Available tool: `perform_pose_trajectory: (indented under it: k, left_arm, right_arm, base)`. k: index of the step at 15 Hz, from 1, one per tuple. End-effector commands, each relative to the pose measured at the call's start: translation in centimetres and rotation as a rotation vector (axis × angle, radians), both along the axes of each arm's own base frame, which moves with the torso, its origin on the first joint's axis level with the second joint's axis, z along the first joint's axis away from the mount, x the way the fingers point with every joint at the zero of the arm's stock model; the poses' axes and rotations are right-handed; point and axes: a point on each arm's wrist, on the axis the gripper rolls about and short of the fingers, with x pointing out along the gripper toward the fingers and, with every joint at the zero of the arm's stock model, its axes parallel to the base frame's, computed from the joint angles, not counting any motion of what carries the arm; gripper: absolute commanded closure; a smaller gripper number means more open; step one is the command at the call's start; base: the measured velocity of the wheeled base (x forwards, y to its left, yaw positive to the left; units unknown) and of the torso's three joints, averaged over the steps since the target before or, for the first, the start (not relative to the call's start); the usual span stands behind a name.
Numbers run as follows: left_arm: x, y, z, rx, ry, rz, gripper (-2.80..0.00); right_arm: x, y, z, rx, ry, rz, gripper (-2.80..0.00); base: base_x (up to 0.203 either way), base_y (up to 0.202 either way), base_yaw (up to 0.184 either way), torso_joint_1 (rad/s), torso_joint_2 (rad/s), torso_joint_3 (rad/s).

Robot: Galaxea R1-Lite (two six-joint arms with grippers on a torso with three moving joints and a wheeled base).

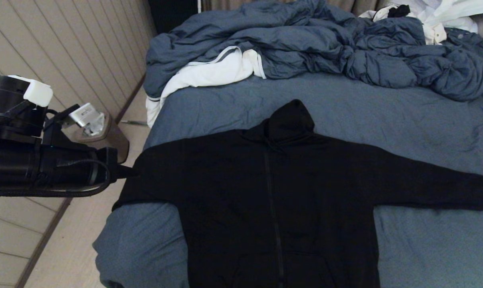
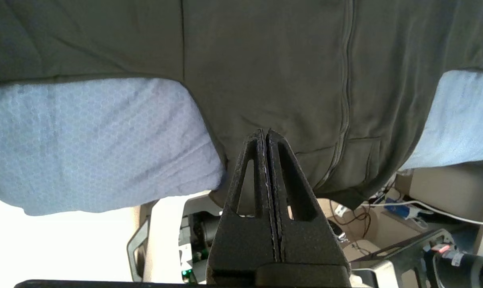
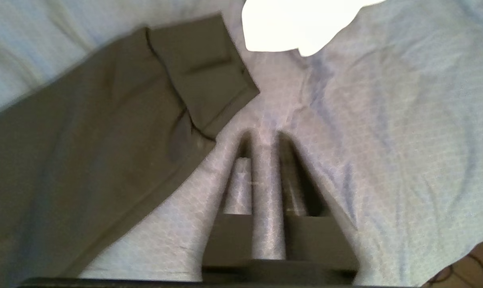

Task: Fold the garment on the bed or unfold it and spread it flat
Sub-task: Fold the black sweatshirt

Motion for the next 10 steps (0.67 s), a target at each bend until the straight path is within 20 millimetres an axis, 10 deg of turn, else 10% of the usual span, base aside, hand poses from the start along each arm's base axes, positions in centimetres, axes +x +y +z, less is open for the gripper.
perform_pose_trajectory:
  k: [1,10]
  left_arm:
    - [-0.1,0.0,0.0,0.000,0.002,-0.002,0.00]
    - [-0.3,0.1,-0.2,-0.002,0.007,0.002,0.00]
  right_arm:
    - [0.9,0.3,-0.7,0.008,0.003,0.023,-2.80]
    - [3.7,1.1,-1.1,-0.067,-0.034,0.129,-2.80]
  base:
    - [0.000,0.000,0.000,0.000,0.00,0.000]
    - [0.000,0.000,0.000,0.000,0.00,0.000]
